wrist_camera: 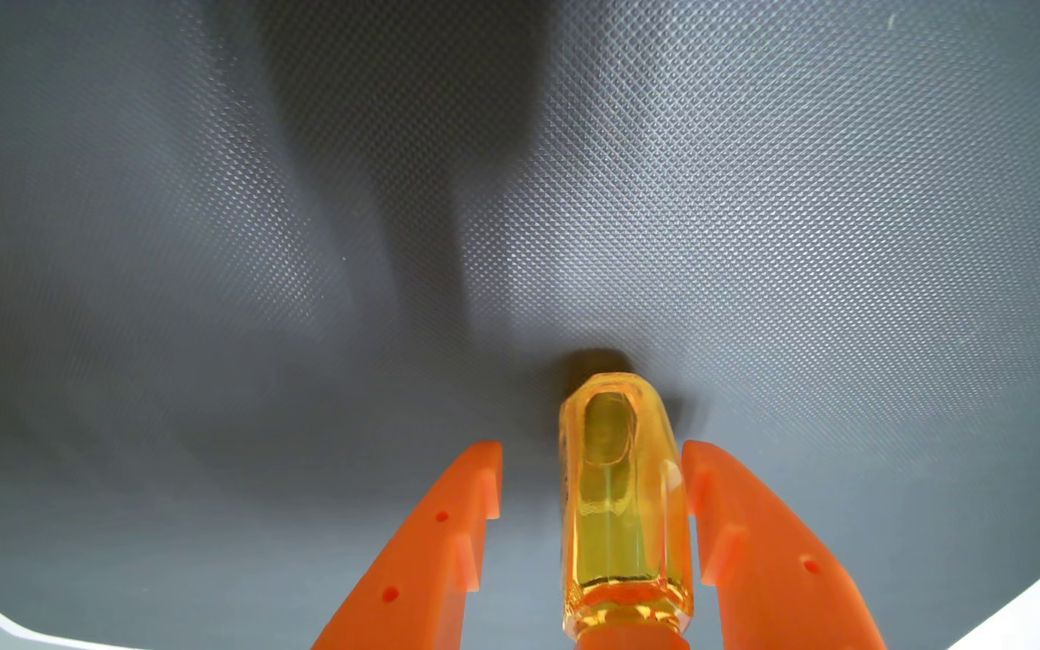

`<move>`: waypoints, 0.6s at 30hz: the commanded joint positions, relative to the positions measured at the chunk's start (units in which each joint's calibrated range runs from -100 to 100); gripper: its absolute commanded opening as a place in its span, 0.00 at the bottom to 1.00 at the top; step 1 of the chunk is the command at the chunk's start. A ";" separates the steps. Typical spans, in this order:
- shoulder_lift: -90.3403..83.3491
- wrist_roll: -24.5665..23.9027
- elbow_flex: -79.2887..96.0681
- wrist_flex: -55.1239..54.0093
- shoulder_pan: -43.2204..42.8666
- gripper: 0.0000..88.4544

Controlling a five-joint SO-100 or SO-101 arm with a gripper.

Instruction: Grab the eyedrops

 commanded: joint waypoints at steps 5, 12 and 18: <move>0.71 -0.05 -2.02 0.23 0.05 0.19; 0.71 0.00 -2.02 0.05 0.05 0.19; 0.71 0.00 -2.11 -0.03 -0.03 0.18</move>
